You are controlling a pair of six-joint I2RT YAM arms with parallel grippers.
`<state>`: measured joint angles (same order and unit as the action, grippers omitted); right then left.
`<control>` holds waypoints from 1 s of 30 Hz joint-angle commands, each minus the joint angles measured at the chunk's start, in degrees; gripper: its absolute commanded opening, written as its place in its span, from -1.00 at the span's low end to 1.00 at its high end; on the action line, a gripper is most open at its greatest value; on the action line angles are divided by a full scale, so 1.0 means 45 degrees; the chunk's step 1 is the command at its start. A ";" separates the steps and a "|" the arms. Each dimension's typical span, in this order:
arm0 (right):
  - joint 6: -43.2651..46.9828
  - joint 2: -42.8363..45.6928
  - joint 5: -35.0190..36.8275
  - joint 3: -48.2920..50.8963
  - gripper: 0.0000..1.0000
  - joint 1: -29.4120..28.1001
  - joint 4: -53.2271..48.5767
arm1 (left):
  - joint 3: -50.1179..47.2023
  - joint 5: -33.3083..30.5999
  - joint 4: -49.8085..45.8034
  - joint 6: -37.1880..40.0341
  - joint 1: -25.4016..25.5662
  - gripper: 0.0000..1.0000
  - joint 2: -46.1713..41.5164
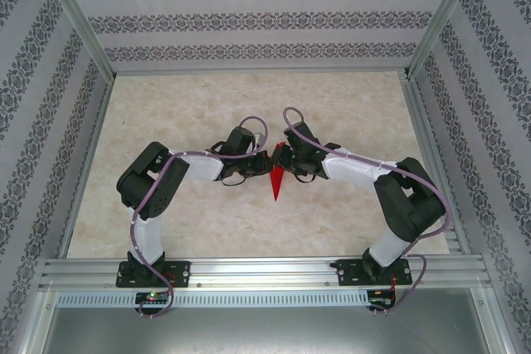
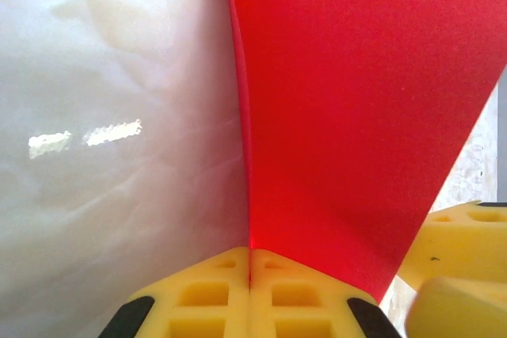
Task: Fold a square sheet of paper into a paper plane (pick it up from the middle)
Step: Move a paper plane to the center of the table.
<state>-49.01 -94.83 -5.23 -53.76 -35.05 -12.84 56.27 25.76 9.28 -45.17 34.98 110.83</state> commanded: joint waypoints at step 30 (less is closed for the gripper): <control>0.1253 -0.0153 -0.2020 0.1186 -0.14 -0.0137 0.1703 | -0.0669 0.1519 0.2222 -0.1037 -0.0913 -1.00 0.0510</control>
<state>-44.97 -96.33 -12.58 -48.47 -34.89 -7.42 53.82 30.94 15.62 -48.84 31.51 112.49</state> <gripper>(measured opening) 0.429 0.051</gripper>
